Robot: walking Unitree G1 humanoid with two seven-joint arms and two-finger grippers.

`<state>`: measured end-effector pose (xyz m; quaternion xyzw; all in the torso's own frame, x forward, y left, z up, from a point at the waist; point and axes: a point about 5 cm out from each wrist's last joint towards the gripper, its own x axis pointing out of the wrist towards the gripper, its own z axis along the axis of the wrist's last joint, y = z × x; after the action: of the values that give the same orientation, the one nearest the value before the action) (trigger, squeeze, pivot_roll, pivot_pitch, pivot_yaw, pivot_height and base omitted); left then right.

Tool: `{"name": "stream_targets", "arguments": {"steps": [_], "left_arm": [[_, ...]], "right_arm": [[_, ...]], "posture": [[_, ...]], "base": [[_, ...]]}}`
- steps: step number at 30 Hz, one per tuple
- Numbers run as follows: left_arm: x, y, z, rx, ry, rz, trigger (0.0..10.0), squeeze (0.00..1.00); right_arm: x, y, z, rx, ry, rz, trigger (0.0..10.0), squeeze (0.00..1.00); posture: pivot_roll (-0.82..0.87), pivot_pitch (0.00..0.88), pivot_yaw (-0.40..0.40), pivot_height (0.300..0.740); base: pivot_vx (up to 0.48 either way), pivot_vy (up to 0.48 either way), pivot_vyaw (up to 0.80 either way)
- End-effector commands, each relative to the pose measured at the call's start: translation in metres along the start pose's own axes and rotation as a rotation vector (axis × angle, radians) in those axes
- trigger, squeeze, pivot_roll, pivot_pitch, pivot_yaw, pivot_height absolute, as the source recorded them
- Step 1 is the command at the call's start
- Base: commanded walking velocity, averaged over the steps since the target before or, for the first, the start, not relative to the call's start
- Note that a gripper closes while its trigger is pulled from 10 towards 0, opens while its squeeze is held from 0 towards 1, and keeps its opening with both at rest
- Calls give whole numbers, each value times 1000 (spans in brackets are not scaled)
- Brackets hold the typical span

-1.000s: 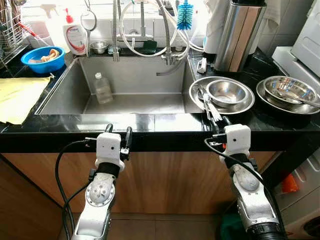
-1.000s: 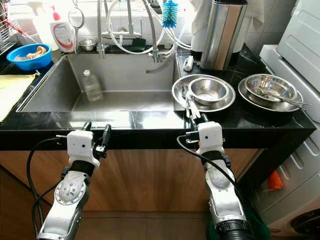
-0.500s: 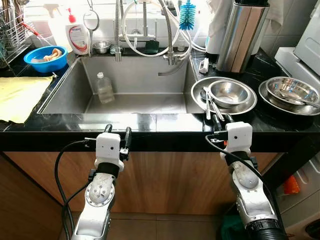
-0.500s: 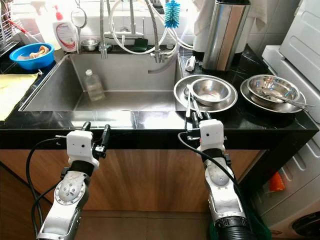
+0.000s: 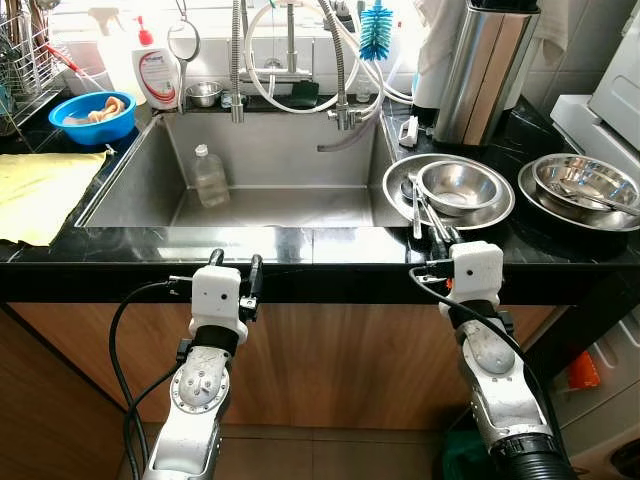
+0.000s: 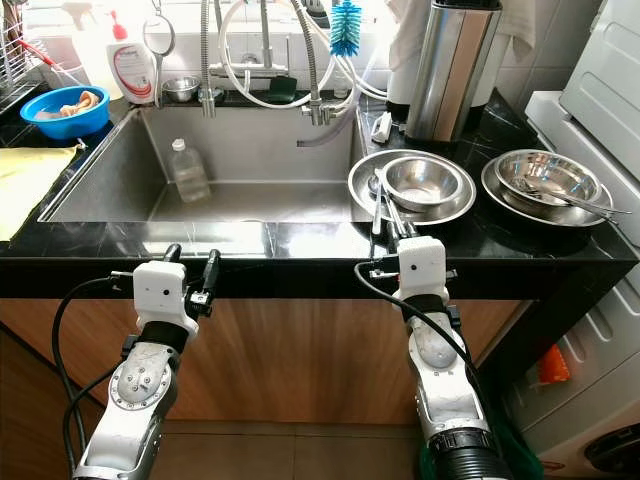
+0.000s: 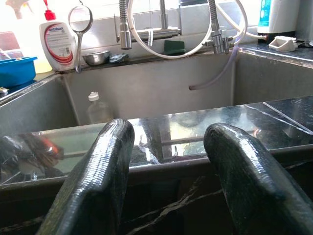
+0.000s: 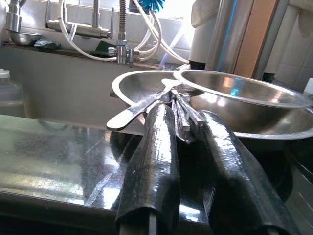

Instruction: Kitchen organization

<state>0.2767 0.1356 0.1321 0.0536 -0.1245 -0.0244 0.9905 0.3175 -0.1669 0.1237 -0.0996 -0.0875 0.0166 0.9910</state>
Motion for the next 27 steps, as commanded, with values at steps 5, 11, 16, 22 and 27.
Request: {"name": "stream_targets", "arguments": {"steps": [5, 11, 16, 22, 27], "left_arm": [[2, -1, -3, 4, 17, -3, 10000, 0], [2, -2, -3, 3, 17, -6, 10000, 0], [3, -1, -2, 4, 14, -3, 10000, 0], [2, -3, -2, 2, 14, -5, 10000, 0], [1, -3, -2, 4, 14, -4, 10000, 0]], "right_arm": [[3, 2, 1, 9, -8, -1, 2824, 0], [5, 2, 3, 12, -17, -3, 10000, 0], [10, 5, 15, 27, -67, 5, 10000, 0], [12, 6, 19, 28, -82, 14, 10000, 0], [12, 6, 19, 30, -82, 19, 10000, 0]], "posture": [[-74, 0, 15, 740], [-72, 0, 15, 740], [-70, 0, 15, 740], [-70, 0, 14, 740], [-64, 0, 10, 740]], "base": [[0, 0, 0], [0, 0, 0], [0, 0, 0], [0, 0, 0], [0, 0, 0]]}}
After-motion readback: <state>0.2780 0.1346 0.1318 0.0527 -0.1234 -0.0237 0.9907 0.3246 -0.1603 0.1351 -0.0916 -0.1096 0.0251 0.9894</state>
